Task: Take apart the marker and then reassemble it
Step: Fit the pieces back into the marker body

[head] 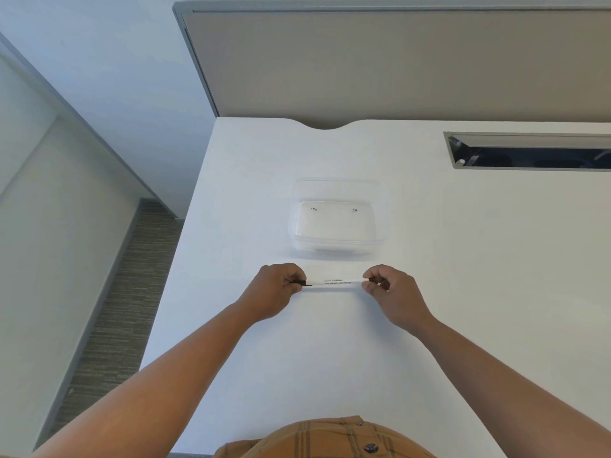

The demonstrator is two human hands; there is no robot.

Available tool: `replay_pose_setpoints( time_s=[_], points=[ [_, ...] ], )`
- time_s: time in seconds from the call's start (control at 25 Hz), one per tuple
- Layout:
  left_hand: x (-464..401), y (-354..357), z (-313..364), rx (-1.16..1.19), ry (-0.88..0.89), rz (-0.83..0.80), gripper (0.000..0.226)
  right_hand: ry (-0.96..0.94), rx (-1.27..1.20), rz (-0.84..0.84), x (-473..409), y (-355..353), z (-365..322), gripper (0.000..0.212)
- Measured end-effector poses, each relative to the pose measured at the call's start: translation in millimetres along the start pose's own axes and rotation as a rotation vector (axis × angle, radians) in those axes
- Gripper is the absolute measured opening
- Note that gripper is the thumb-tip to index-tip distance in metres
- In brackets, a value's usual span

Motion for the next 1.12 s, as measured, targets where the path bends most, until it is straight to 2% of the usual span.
replay_pose_setpoints(
  time_s=[0.16,0.28,0.44,0.8,1.12],
  points=[
    [-0.4,4.1,-0.9,-0.015,0.029,0.04,0.024,-0.111,0.281,-0.069,6.0,-0.1,1.8,0.004],
    [-1.6,8.4,-1.5,-0.094,0.026,0.08,0.02,-0.162,0.415,-0.103,7.1,1.6,2.0,0.007],
    [-2.1,12.4,-4.2,-0.146,0.057,0.098,0.015,-0.153,0.453,-0.134,5.6,3.6,4.6,0.01],
    [-2.3,15.5,-4.2,-0.236,0.191,0.185,0.022,-0.185,0.511,-0.061,3.3,7.3,12.5,0.018],
    [-2.7,14.1,-2.2,-0.28,0.235,0.23,0.025,-0.227,0.593,-0.056,0.2,9.9,13.7,0.022]
  ],
)
Point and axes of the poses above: each hand's wrist, its own x-axis away from the middle knuckle, its own y-axis out of the palm, z = x × y, the point moved 2 cm from there along -x, towards the middle knuckle, and after that the axes turned 11 degrees about -y, right-handed, at the moved point
